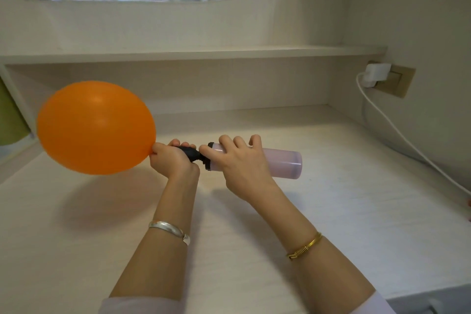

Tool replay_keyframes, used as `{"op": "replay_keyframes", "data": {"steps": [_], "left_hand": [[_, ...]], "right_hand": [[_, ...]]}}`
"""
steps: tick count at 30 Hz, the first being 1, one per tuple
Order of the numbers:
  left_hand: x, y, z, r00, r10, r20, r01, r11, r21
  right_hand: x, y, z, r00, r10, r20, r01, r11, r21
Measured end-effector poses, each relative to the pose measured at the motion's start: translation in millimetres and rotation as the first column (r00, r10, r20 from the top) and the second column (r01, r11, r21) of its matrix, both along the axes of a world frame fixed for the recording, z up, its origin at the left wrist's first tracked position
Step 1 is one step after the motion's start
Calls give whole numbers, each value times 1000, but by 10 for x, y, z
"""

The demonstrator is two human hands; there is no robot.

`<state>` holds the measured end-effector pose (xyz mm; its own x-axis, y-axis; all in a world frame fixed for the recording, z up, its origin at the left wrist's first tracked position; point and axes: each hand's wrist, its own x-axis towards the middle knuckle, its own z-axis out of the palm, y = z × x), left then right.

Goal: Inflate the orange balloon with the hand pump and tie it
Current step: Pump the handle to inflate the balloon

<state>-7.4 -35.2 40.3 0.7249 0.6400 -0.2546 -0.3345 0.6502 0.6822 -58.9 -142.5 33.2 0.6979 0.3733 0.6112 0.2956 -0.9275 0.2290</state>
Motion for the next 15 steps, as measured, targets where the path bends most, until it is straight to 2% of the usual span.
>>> {"op": "replay_keyframes", "data": {"steps": [4, 11, 15], "left_hand": [[-21, -4, -11, 998, -60, -31, 59, 998, -8], [-1, 54, -93, 985, -150, -86, 153, 988, 30], [25, 139, -120, 983, -148, -105, 151, 988, 28]], "right_hand": [[6, -9, 4, 990, 49, -132, -48, 999, 17], [-14, -27, 11, 984, 37, -172, -39, 999, -8], [-9, -47, 5, 983, 42, -181, -43, 999, -2]]}}
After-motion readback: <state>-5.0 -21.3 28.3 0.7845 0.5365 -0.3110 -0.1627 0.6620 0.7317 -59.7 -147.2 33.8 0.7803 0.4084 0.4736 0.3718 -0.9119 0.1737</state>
